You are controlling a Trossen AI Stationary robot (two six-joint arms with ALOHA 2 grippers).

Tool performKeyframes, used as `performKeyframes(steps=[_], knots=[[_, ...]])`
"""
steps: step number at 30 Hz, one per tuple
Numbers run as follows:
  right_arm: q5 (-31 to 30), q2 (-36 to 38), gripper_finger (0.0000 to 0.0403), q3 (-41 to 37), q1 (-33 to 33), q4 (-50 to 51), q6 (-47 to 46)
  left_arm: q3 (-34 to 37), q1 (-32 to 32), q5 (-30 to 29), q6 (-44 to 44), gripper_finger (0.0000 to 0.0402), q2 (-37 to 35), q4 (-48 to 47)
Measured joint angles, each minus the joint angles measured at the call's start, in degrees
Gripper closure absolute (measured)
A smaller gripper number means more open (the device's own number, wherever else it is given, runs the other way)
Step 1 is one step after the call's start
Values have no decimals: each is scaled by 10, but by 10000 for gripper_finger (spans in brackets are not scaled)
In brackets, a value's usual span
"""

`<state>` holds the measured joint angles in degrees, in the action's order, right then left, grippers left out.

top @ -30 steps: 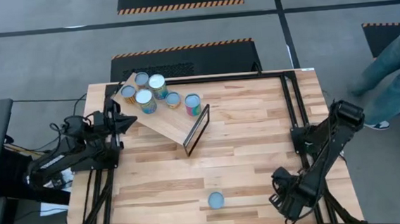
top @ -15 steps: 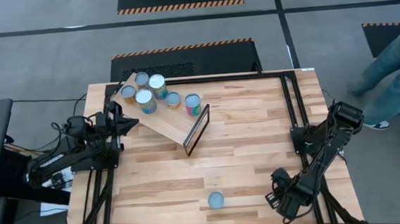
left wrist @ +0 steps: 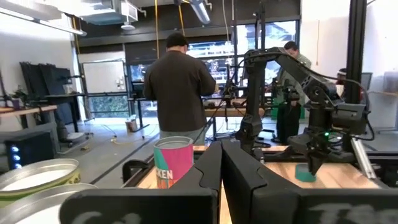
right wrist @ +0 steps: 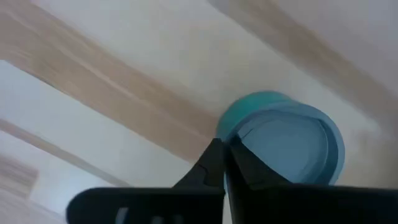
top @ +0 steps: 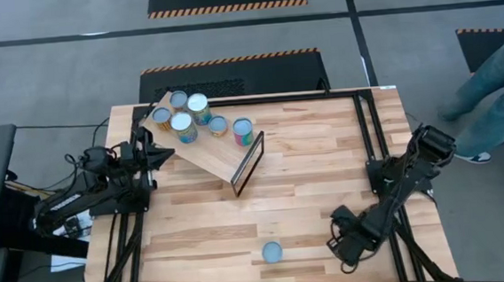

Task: Pick and place cans onto a shelf
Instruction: Put the canned tuna on the shelf

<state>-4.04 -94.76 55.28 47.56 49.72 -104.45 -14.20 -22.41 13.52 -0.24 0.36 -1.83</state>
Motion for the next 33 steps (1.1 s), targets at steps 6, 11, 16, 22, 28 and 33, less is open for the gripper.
performKeyframes(steps=[6,11,16,22,28,33], knots=[[-7,2,377,39,-79,-9,170,0,0,-34,15,401,0,15],[-10,2,387,126,-147,-11,351,0,0,-35,23,401,0,42],[-42,3,392,242,-204,-50,560,0,0,-35,35,401,0,45],[-55,-34,386,380,-274,-126,792,0,0,-35,29,401,0,43],[-51,-117,389,528,-351,-132,1018,0,0,-35,27,401,0,37],[-32,-201,389,641,-417,-78,1134,0,0,-35,28,401,0,36]])
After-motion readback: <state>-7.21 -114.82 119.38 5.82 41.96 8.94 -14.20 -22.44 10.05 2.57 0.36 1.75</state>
